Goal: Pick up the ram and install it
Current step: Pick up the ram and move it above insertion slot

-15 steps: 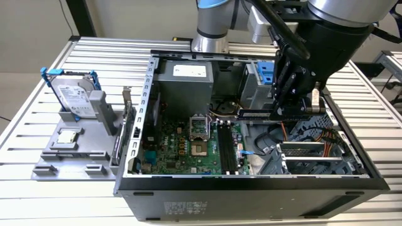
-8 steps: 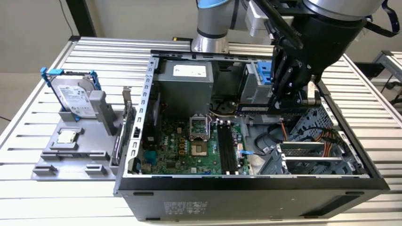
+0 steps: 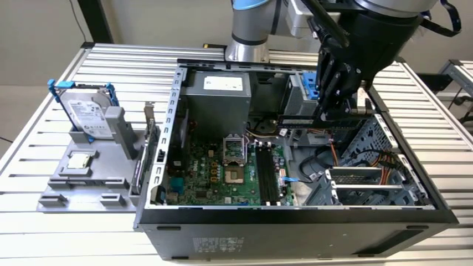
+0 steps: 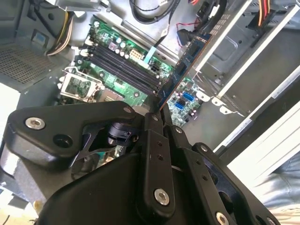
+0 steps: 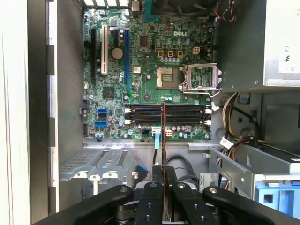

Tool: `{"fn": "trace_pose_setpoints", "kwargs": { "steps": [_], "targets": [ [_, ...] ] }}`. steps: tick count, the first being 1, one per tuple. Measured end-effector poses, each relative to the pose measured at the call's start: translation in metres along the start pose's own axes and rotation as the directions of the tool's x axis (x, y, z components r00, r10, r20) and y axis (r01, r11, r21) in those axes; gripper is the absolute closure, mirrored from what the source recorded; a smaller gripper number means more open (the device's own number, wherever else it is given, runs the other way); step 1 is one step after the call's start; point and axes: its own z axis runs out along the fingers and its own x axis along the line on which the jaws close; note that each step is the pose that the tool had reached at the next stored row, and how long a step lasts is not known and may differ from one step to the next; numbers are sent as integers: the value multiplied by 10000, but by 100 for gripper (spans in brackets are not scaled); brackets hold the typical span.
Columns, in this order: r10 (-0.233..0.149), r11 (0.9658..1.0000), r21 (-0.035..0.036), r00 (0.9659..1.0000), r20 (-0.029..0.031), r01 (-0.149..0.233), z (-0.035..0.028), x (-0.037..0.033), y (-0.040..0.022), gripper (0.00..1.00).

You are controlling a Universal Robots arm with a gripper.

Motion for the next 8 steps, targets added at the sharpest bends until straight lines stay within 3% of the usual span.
{"fn": "trace_pose_setpoints", "kwargs": {
  "steps": [8],
  "targets": [
    [0, 10000, 0, 10000, 0, 0, 5, -142, 2, 100]
  ]
}}
